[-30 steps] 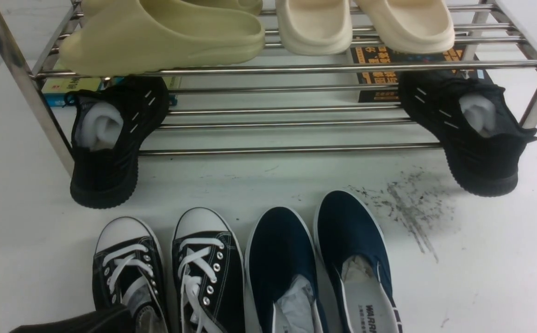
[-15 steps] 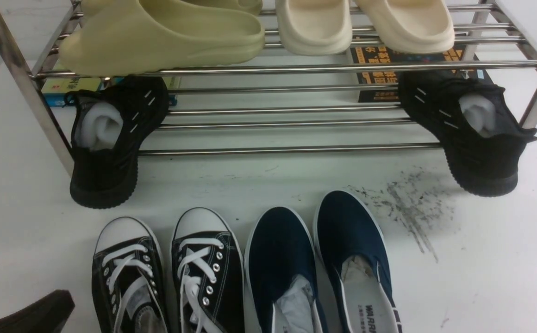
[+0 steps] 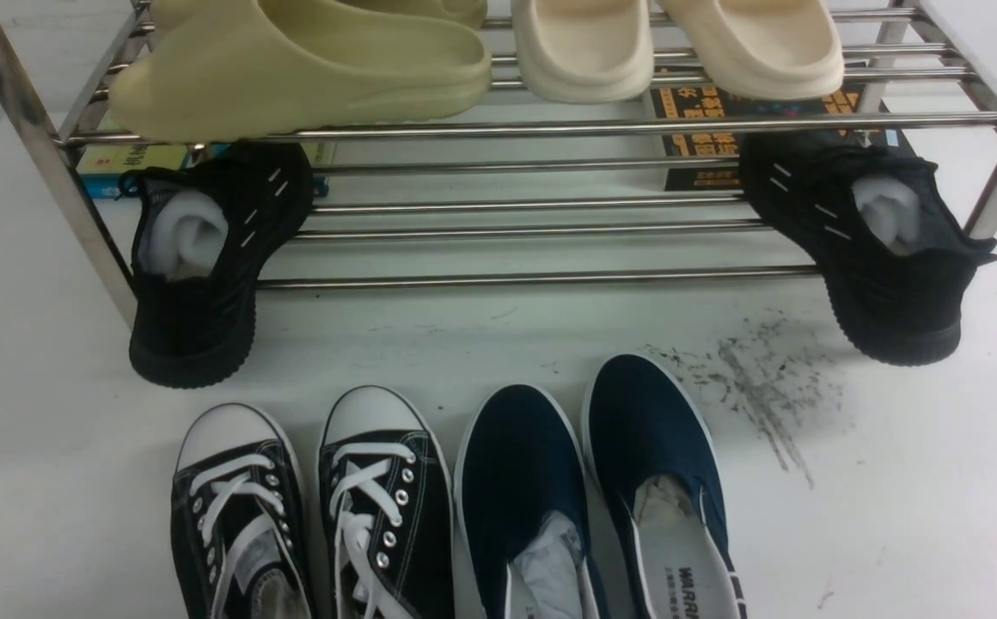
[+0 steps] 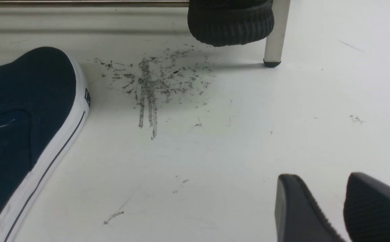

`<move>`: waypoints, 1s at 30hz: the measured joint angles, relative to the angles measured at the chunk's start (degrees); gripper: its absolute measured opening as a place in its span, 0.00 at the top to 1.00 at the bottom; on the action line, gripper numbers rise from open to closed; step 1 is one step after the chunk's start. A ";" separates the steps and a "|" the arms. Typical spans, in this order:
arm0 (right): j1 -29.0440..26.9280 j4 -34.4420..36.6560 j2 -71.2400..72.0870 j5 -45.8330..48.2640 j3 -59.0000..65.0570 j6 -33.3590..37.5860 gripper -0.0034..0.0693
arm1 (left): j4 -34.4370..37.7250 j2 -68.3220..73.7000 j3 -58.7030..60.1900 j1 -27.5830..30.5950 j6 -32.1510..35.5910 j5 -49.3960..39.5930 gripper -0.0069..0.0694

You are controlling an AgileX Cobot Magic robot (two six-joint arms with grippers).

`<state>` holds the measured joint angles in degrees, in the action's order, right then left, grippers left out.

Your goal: Take the shoes off the shelf with your hand on the white table.

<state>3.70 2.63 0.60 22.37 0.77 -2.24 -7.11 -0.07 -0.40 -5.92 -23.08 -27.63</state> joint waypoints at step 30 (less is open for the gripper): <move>0.00 0.00 0.00 0.00 0.00 0.00 0.62 | -0.42 -0.59 0.75 3.86 -1.34 2.44 0.82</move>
<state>3.70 2.63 0.60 22.37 0.77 -2.24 -7.53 -0.67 0.36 -2.06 -24.43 -25.19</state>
